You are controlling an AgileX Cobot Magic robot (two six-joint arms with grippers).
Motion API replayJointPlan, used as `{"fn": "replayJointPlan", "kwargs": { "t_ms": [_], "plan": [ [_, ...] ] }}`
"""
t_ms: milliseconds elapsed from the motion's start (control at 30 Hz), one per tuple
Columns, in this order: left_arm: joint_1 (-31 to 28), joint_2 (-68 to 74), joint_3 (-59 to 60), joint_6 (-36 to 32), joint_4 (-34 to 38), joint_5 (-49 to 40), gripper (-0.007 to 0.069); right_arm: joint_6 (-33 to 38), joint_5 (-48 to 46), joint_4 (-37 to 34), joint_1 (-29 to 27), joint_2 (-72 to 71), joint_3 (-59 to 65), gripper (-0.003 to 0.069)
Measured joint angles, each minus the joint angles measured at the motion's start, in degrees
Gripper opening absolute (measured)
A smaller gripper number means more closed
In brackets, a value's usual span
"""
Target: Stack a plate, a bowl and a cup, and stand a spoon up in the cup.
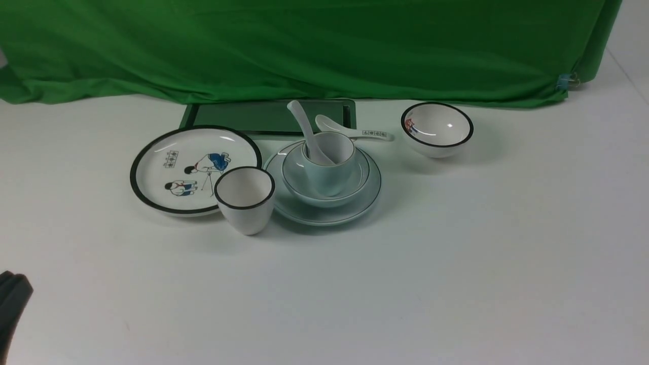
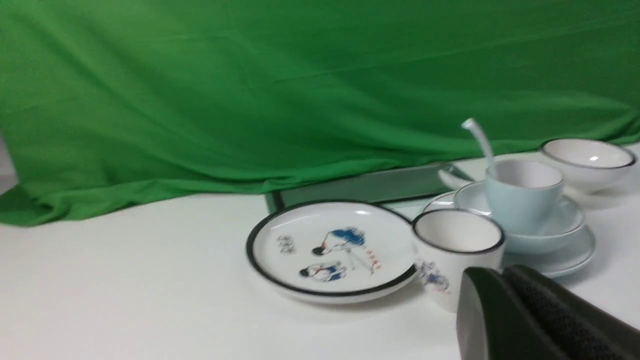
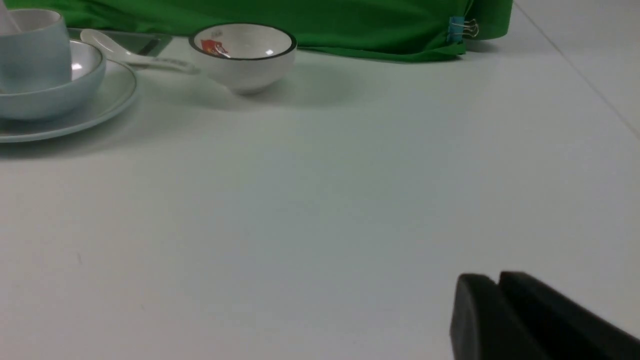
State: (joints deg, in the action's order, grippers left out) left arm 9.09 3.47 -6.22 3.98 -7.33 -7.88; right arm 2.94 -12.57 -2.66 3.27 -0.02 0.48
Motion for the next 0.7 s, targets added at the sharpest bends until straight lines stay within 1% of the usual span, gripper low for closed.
{"fn": "replayJointPlan", "kwargs": {
  "t_ms": [100, 133, 200, 333, 467, 700],
  "plan": [
    [-3.8, -1.4, 5.1, 0.0, 2.2, 1.8, -0.0029, 0.0, 0.0, 0.0, 0.0, 0.0, 0.0, 0.0092],
    [-4.5, -2.2, 5.9, 0.0, 3.2, 1.4, -0.0029, 0.0, 0.0, 0.0, 0.0, 0.0, 0.0, 0.0094],
    [-5.6, -3.2, 6.2, -0.1, 5.5, -2.2, -0.0029, 0.0, 0.0, 0.0, 0.0, 0.0, 0.0, 0.0097],
    [-5.8, -3.3, 6.6, -1.2, 7.3, -6.6, -0.0029, 0.0, 0.0, 0.0, 0.0, 0.0, 0.0, 0.0104],
    [-5.8, -3.3, 6.6, -2.8, 7.7, -6.6, -0.0029, 0.0, 0.0, 0.0, 0.0, 0.0, 0.0, 0.0108],
    [-5.8, -3.3, 6.6, -3.0, 7.9, -6.4, -0.0029, 0.0, 0.0, 0.0, 0.0, 0.0, 0.0, 0.0127]
  ]
}}
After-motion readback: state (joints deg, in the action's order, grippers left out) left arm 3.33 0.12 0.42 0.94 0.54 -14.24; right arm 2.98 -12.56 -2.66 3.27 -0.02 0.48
